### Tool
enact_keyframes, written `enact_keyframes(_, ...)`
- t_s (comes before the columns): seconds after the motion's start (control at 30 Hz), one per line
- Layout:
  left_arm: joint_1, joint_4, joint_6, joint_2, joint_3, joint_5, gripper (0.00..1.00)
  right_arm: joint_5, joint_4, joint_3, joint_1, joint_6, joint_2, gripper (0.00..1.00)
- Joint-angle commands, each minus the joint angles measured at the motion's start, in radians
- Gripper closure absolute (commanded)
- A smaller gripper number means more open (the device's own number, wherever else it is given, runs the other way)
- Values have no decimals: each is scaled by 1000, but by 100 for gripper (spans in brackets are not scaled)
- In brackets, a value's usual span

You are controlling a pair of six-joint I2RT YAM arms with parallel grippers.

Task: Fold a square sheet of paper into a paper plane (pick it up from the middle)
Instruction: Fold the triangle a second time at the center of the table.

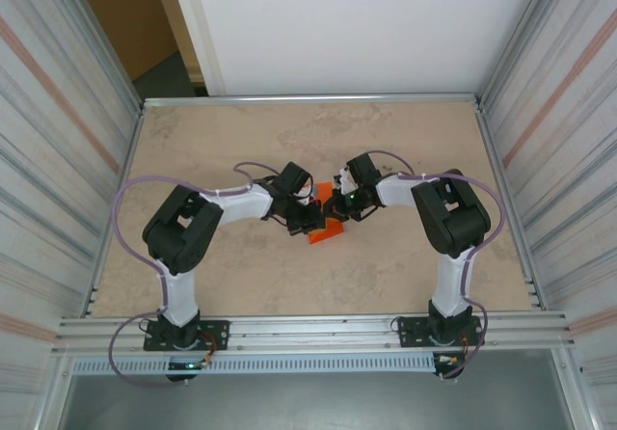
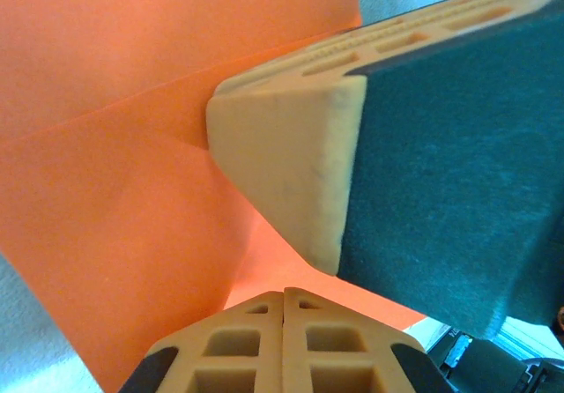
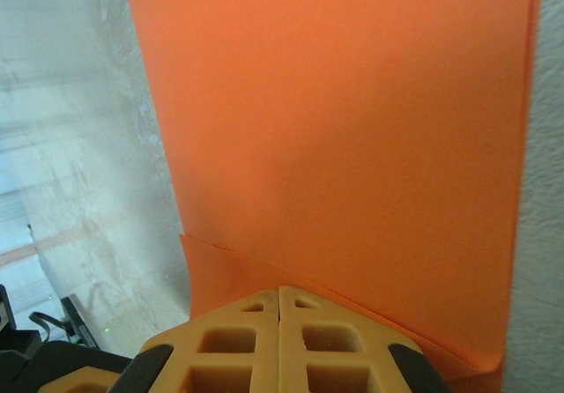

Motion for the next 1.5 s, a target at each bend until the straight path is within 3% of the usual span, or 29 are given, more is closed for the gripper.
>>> enact_keyframes(0.0, 2, 15, -12, 27, -9, -3, 98, 97, -127, -38, -7, -8, 70, 100)
enact_keyframes(0.8, 2, 29, -7, 48, -101, -6, 100, 105, -141, -35, -11, -11, 80, 100)
enact_keyframes(1.47, -42, 146, -103, -137, -428, -34, 100, 112, -156, -35, -12, -15, 105, 100)
